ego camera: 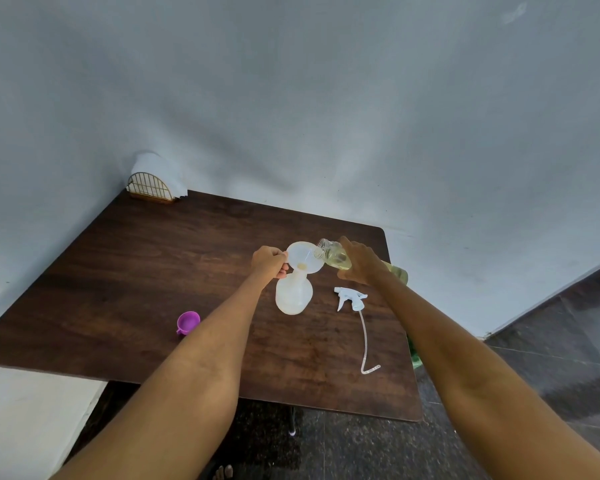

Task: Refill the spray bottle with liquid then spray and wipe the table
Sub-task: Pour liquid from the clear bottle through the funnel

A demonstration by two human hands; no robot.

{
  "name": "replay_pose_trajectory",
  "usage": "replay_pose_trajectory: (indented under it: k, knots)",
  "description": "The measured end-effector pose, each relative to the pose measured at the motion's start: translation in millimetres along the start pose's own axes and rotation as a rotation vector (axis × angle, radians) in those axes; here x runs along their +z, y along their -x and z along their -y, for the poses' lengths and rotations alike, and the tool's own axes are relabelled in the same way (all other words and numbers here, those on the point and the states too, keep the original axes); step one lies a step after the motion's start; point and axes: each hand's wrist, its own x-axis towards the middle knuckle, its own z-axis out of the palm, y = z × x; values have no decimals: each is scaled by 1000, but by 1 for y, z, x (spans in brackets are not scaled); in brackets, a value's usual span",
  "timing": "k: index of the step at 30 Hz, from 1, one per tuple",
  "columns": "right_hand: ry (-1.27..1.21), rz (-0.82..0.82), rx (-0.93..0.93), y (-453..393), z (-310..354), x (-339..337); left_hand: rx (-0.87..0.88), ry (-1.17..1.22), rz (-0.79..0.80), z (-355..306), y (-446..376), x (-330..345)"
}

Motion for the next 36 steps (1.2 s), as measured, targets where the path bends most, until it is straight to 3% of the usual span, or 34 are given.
replay_pose_trajectory:
  k: [36]
  knots:
    - [-13,-16,-20,5,4,-5,20,-23,-4,-1,-1,-2]
